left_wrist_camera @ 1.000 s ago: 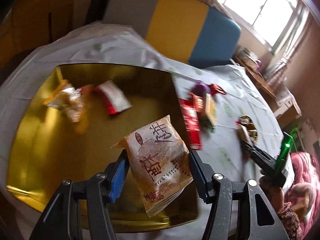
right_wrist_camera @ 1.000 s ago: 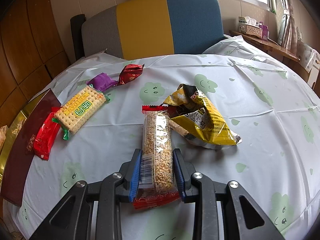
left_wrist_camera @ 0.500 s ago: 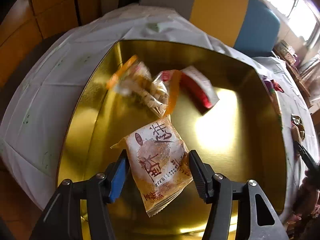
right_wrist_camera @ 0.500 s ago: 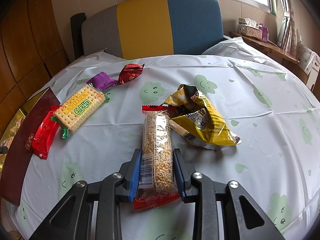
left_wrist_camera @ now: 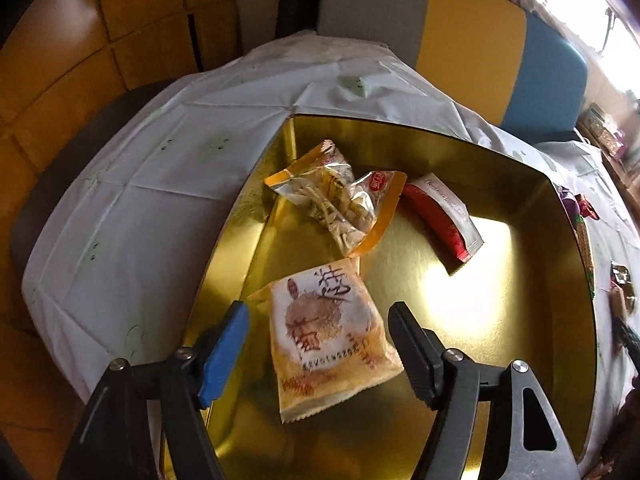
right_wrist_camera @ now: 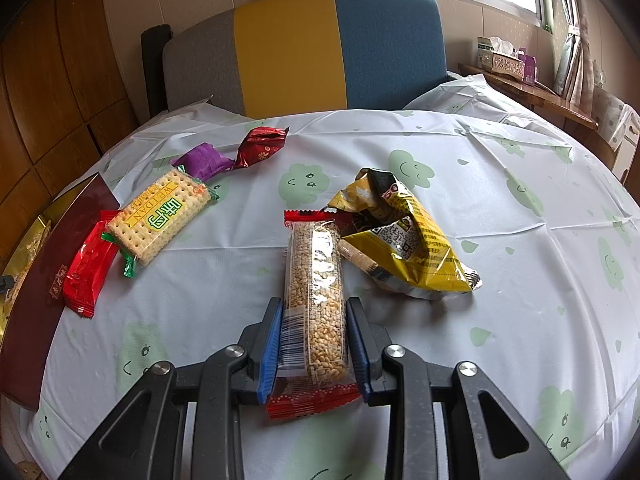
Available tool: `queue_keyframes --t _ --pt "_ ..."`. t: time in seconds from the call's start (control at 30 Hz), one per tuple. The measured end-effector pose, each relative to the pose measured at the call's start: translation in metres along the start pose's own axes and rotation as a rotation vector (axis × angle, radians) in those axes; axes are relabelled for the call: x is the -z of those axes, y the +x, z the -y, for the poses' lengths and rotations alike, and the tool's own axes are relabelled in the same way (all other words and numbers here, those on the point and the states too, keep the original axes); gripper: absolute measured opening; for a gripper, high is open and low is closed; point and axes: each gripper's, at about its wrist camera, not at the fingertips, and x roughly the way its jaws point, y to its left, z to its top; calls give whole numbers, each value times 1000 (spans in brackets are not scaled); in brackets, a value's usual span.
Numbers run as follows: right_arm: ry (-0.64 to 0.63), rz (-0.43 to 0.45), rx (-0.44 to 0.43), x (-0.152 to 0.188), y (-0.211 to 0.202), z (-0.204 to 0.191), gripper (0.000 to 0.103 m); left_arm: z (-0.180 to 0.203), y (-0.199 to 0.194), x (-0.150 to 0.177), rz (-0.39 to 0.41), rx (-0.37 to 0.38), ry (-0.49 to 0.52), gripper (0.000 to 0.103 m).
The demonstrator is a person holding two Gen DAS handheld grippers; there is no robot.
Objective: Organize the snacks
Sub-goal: 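Drop the pastry bag into the tin with the left tool while the right tool holds the granola bar, then carry the granola bar into the gold tin and open the right tool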
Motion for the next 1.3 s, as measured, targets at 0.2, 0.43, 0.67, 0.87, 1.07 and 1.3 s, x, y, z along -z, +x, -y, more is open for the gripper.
queue_keyframes --t 0.2,0.43,0.67,0.87,1.07,1.3 --pt "-8 2 8 0 0 -1 31 5 -19 17 15 32 -68 80" --pt "-20 -23 10 -2 -6 -9 31 28 -33 29 18 72 -30 83" --pt "16 -26 -41 5 -27 -25 31 44 -38 36 26 101 18 83" --pt "19 -36 -137 1 -44 -60 31 48 -43 41 37 110 29 83" --pt "-34 -33 -242 -14 -56 -114 31 40 -44 42 45 96 19 85" --pt "-154 -20 -320 -41 -59 -190 31 31 -48 46 52 91 5 85"
